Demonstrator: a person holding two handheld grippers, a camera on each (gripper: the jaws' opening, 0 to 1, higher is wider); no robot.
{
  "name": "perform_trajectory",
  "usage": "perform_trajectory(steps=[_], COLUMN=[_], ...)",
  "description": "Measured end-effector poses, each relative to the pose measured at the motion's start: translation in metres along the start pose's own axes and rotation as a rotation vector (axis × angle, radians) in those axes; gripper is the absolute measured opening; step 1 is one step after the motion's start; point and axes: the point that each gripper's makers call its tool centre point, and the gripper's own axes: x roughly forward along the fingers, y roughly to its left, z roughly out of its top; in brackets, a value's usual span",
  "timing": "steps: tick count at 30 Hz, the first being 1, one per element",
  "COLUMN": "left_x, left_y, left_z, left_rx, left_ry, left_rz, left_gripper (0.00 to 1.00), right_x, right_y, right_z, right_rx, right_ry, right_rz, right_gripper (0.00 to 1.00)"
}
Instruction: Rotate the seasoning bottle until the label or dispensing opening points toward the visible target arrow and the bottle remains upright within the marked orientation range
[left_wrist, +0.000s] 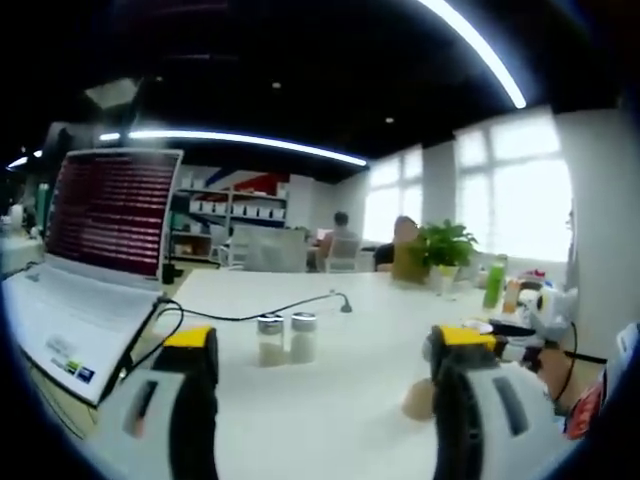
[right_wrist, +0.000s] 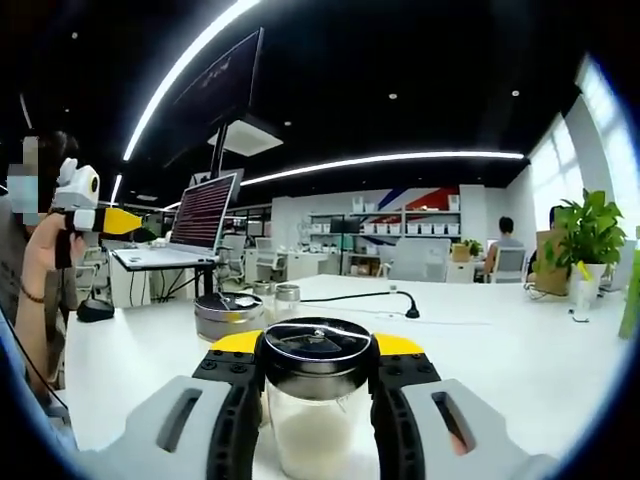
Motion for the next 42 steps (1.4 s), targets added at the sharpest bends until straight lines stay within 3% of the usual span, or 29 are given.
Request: perform_trajectory(steps=[9,17,21,27,30,36,42], left_x=[-0.005,-0.004,-0.005,-0.006,-0.006,-0.003,-0.003], left_y=[0.003,0.003,0.005,0.006,0.005,0.006,0.006], left_z=[0.004,0.003,0.004,0.004,0.003,0.001,0.002], left_rx=[-0.01,-0.009,-0.01,-0.013,-0.011,-0.006,0.0], left_ry=[-0.023,-0.015,-0.019,-0.02,-0.017,-0.003,-0.011], left_rz=[0.02,0.018,0.026,0.029,0.026,0.018,0.018], left_gripper=[0.93,0.92,0.92,0.92,0.92,0.92,0.92], right_x=[-0.001,-0.002,-0.005,-0.012,-0.015,-0.021,-0.017], right_y=[-0.002,-0.001,-0.002,-0.004,-0.005,-0.006,0.0], right_z=[-0.002,-0.002,0.002,0.01,0.017,0.038,0.029], right_rx=[-0.034,0.0,-0.019,-0.003,-0.017,-0.039,-0.02], right_ry=[-0.007,-0.001,-0.011,-0.015,-0.006,-0.013,0.053], right_rz=[-0.062,-0.016,-0.033,-0.019,-0.005,0.099,0.244], right_gripper=[0.41,0.42,0.64,0.65,0.74,0.77,0.83])
